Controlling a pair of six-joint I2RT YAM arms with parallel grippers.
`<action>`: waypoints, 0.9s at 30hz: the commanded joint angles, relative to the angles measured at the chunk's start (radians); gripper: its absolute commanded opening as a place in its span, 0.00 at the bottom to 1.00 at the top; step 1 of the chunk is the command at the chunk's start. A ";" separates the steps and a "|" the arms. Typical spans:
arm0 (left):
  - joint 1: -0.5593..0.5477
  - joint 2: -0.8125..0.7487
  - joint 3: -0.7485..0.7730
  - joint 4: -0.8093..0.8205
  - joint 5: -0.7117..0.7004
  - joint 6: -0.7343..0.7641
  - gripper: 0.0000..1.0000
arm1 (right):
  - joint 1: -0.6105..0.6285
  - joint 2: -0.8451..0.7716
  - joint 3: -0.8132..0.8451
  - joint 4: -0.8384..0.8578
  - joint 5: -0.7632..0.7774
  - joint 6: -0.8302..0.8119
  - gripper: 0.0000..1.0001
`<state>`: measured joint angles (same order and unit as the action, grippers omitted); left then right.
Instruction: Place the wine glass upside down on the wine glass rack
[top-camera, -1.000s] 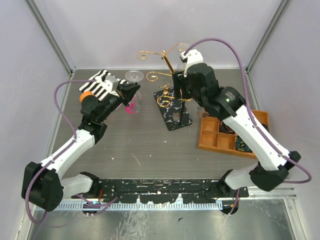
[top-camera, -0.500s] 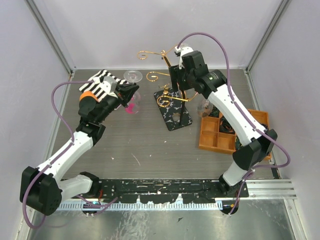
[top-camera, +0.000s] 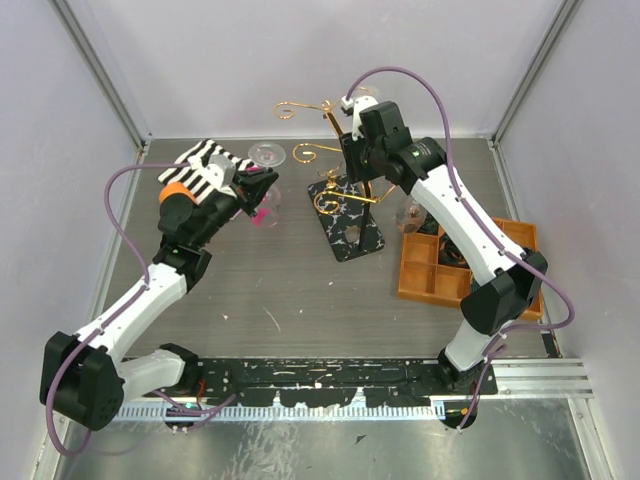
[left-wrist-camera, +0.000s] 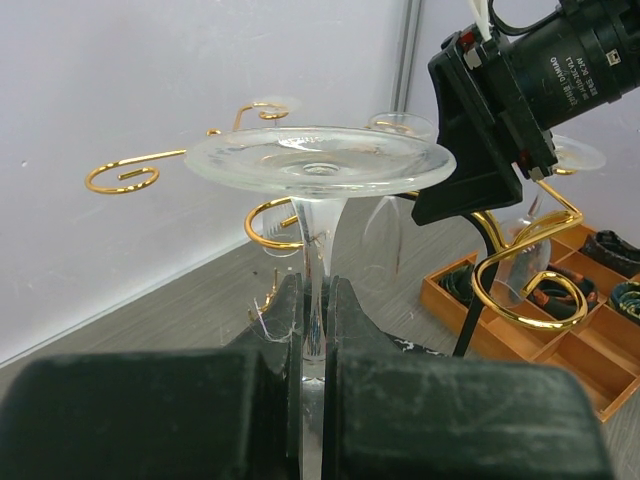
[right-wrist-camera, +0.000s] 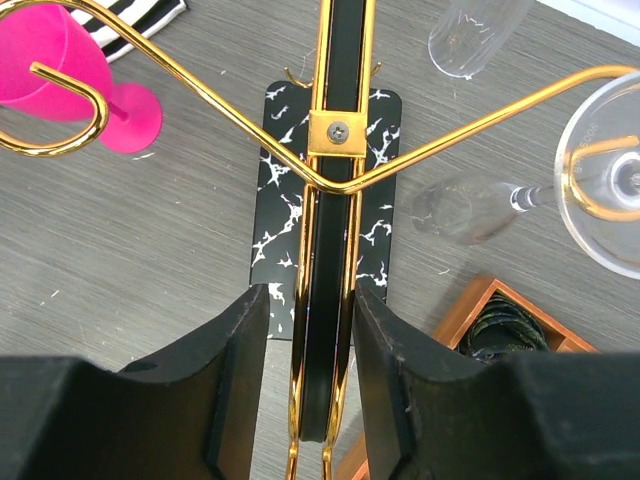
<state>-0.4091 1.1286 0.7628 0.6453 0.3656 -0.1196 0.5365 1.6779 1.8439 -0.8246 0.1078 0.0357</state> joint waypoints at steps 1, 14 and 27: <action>0.003 0.005 -0.010 0.085 -0.015 0.027 0.00 | -0.001 0.002 0.045 0.029 -0.020 -0.033 0.43; 0.003 0.096 -0.004 0.200 -0.005 0.024 0.00 | -0.014 -0.045 -0.016 0.044 -0.032 -0.064 0.09; 0.003 0.326 0.048 0.459 0.035 -0.027 0.00 | -0.016 -0.150 -0.062 0.022 -0.053 -0.090 0.00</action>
<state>-0.4084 1.4166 0.7517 0.9314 0.3870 -0.1238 0.5232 1.6260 1.7760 -0.7986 0.0708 -0.0185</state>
